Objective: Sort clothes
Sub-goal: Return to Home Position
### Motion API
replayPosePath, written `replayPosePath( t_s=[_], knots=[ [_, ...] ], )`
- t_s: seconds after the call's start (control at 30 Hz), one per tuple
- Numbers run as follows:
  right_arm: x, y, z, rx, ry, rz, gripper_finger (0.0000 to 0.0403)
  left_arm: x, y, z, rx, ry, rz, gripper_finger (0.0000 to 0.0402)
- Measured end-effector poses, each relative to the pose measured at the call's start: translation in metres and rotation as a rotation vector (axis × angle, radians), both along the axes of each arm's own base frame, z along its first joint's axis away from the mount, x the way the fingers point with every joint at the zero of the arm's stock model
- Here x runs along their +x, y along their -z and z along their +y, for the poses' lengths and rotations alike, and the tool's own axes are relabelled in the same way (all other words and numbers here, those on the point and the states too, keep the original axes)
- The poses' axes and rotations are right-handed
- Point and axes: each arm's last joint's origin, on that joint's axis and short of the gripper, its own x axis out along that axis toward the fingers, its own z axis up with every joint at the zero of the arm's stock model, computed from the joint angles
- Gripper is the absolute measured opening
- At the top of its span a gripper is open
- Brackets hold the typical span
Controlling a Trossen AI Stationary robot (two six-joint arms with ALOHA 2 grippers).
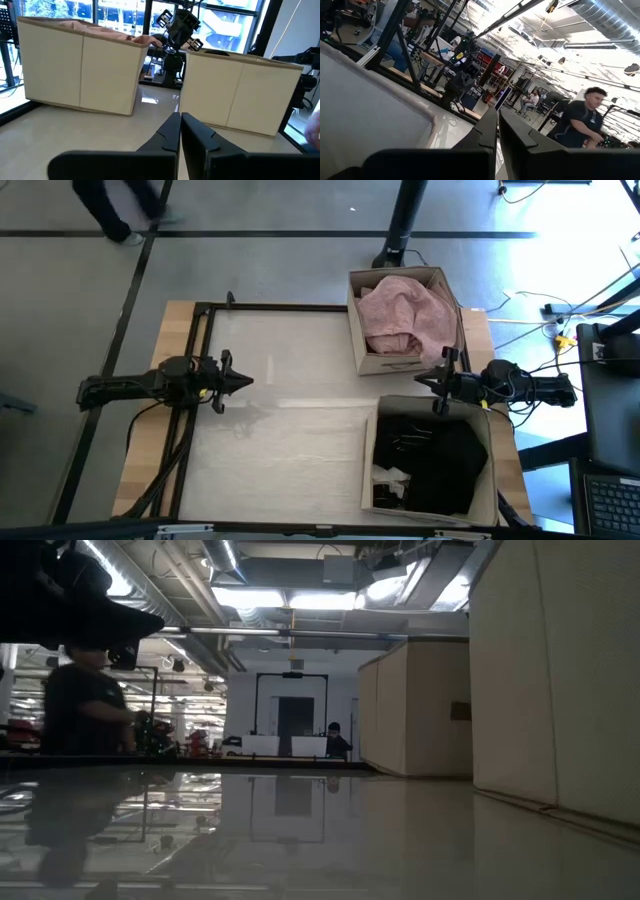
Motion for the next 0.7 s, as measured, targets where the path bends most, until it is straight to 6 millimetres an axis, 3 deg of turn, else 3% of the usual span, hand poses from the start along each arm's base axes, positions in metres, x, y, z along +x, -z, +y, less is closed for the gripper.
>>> replayPosePath(
  t_s=[0.7],
  knots=[
    [0.0003,0.0013,0.0000,-0.001,0.000,0.014,0.0021,0.0000,0.0003,0.0000,0.000,0.000,0.003,0.0005]
  ],
)
